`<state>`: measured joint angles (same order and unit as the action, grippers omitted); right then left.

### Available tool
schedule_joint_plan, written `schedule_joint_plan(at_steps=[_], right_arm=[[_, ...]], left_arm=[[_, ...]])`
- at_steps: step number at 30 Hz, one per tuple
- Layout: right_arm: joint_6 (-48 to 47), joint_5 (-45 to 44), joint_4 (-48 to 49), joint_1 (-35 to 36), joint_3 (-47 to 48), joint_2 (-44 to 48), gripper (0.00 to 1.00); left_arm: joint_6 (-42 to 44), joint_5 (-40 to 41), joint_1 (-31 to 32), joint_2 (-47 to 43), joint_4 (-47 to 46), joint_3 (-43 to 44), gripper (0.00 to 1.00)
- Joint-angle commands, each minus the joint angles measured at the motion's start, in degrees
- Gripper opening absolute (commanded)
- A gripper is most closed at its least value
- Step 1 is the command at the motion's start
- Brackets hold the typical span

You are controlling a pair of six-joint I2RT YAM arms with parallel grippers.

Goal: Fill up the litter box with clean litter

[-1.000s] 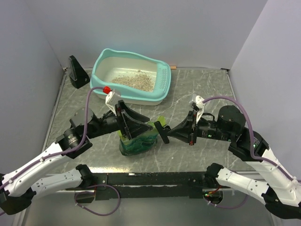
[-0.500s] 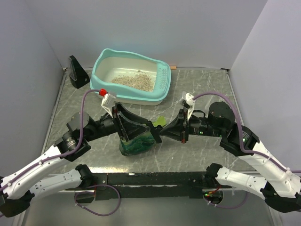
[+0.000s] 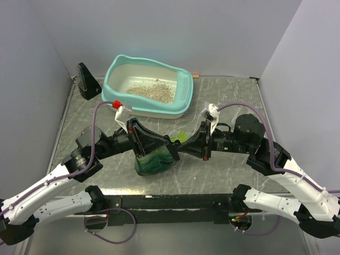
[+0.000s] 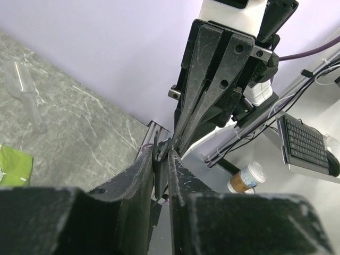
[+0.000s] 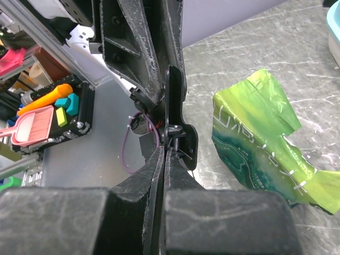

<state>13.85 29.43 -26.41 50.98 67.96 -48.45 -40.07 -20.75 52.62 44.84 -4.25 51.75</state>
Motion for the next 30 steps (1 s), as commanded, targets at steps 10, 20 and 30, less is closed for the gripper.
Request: schedule_joint_plan(at_steps=[10,20,30], right_arm=[[1.18,-0.6,3.56,0.43,1.82,0.19,0.25],[-1.71,-3.94,1.01,0.35,2.52,2.57,0.71],[-1.89,2.11,2.24,0.26,3.49,-0.59,0.72]], left_arm=[[1.4,-2.1,0.03,-1.42,-3.57,-0.07,0.01],[1.75,-3.15,0.11,-2.3,-1.72,0.55,0.01],[1.4,-6.58,0.11,-3.09,-3.22,0.46,0.01]])
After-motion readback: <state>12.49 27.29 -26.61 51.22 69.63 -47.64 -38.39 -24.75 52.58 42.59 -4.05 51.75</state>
